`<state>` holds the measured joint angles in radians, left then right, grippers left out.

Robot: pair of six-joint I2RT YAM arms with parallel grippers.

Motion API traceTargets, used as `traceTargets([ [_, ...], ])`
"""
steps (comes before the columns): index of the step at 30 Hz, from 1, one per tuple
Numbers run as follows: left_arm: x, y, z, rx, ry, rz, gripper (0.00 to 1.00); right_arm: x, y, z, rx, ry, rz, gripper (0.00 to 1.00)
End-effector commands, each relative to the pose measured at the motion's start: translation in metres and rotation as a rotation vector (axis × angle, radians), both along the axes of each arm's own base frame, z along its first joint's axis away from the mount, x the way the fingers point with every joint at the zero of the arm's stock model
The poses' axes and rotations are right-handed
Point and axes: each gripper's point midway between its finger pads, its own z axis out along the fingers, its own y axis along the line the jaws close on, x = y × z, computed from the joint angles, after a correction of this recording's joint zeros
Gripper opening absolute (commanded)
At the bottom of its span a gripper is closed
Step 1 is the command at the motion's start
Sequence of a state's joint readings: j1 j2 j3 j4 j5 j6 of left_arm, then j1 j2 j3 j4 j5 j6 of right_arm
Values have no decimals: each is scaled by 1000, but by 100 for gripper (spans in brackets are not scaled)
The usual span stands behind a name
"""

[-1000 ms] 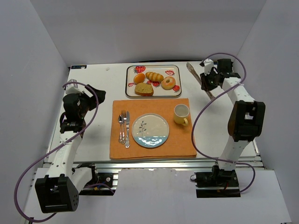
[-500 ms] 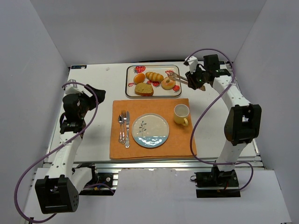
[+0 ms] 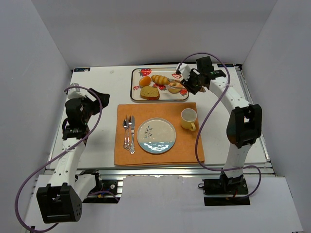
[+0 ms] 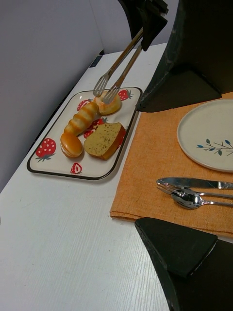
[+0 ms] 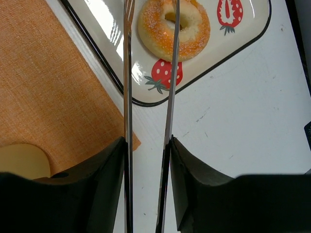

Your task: Place the bread

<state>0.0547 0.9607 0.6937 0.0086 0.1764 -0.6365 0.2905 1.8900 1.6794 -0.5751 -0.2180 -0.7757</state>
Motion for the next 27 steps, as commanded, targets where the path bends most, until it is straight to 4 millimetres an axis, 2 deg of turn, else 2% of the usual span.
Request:
traceTargets([
  [1,-5,-1,8,1,-37,-2,98,16,-5,19,-70,-76,19,46],
  [15,-6,-2,5,-2,-35,-2,98,13,-6,5,-158,-59,39,47],
  [27,-7,-1,4,-4,-35,2,98,10,-6,6,-163,-43,36,47],
])
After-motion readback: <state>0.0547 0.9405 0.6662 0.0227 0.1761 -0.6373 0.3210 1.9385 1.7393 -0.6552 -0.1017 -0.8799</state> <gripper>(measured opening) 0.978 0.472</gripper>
